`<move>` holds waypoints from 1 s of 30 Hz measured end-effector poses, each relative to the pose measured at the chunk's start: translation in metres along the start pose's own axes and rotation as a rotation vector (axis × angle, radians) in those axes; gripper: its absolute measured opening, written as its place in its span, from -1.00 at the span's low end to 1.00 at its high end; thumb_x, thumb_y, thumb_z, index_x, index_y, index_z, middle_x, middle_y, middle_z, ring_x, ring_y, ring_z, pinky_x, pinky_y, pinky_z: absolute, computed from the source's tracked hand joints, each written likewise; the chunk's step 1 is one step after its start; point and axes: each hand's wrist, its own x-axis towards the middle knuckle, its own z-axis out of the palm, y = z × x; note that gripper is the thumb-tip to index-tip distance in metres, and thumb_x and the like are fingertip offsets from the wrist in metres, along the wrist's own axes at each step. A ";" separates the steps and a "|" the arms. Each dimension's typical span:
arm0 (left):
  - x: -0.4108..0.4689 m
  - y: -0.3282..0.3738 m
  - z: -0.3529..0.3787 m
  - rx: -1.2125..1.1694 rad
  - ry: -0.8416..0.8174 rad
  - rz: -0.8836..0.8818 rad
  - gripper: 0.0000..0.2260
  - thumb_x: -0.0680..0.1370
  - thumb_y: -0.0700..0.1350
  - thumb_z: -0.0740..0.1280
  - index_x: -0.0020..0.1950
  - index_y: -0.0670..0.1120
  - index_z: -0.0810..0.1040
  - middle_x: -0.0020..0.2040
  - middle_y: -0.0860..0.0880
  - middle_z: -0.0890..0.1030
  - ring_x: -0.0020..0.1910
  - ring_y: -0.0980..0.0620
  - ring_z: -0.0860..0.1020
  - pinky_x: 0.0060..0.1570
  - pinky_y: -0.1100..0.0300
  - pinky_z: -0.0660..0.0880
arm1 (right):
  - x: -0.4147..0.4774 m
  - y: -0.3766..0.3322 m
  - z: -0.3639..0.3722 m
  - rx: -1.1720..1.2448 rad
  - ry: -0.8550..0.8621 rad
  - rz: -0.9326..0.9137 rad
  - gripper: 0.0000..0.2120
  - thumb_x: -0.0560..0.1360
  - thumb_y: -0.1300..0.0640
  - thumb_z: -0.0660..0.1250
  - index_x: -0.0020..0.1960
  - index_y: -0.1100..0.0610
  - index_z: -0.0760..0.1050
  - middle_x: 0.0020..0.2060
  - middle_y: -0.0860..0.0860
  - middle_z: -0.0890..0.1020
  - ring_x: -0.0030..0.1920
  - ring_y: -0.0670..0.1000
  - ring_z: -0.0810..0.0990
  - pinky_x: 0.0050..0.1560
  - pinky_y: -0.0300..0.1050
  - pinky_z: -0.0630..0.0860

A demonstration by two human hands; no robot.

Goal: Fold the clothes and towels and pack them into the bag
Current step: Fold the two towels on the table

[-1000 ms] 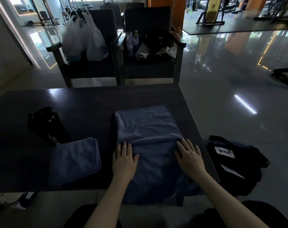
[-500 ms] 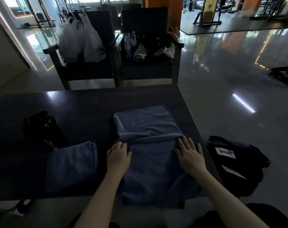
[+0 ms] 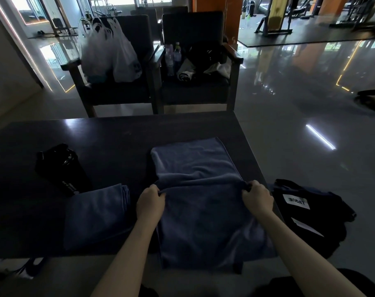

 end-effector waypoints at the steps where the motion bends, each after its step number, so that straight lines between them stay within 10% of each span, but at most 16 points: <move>1: 0.000 0.001 -0.002 0.018 0.005 0.004 -0.86 0.59 -0.05 0.24 0.00 -0.12 0.48 -0.01 -0.10 0.57 -0.12 -0.04 0.53 -0.19 0.12 0.45 | 0.002 0.000 -0.001 0.004 -0.013 0.010 -0.69 0.51 0.09 0.23 0.22 0.15 0.46 0.14 0.16 0.55 0.17 0.21 0.49 0.13 0.05 0.41; 11: 0.000 0.007 -0.004 0.141 0.034 0.012 -0.86 0.64 -0.13 0.13 0.11 -0.17 0.37 0.04 -0.15 0.57 -0.05 -0.11 0.57 -0.21 0.07 0.43 | 0.003 0.000 -0.002 0.022 0.061 -0.094 -0.77 0.58 0.04 0.17 0.06 0.15 0.52 0.00 0.17 0.63 0.04 0.23 0.57 -0.04 0.00 0.42; 23: -0.016 -0.003 0.015 0.388 0.137 0.235 -0.56 0.64 0.03 0.10 0.49 -0.10 0.23 0.47 -0.09 0.27 0.44 -0.08 0.25 0.37 -0.03 0.22 | -0.011 0.008 0.009 -0.186 0.341 -0.396 -0.81 0.41 0.16 0.42 -0.02 0.19 0.53 -0.10 0.14 0.57 -0.12 0.20 0.58 -0.12 0.05 0.46; 27: -0.027 -0.005 0.029 0.484 -0.088 0.214 -0.47 0.65 0.15 -0.09 0.57 -0.06 0.00 0.58 -0.01 -0.05 0.55 -0.02 -0.11 0.47 -0.09 -0.15 | -0.024 0.020 0.024 -0.205 0.135 -0.480 -0.51 0.50 -0.08 0.00 0.20 0.12 0.55 0.26 0.09 0.54 0.25 0.15 0.52 0.22 0.17 0.38; 30: -0.028 -0.009 0.034 0.516 -0.121 0.179 -0.43 0.64 0.17 -0.14 0.58 -0.07 -0.10 0.58 -0.02 -0.11 0.55 -0.02 -0.16 0.48 -0.11 -0.19 | -0.020 0.024 0.023 -0.277 -0.018 -0.343 -0.42 0.56 -0.17 -0.16 0.49 0.02 0.20 0.52 -0.01 0.16 0.52 0.06 0.07 0.45 0.18 -0.03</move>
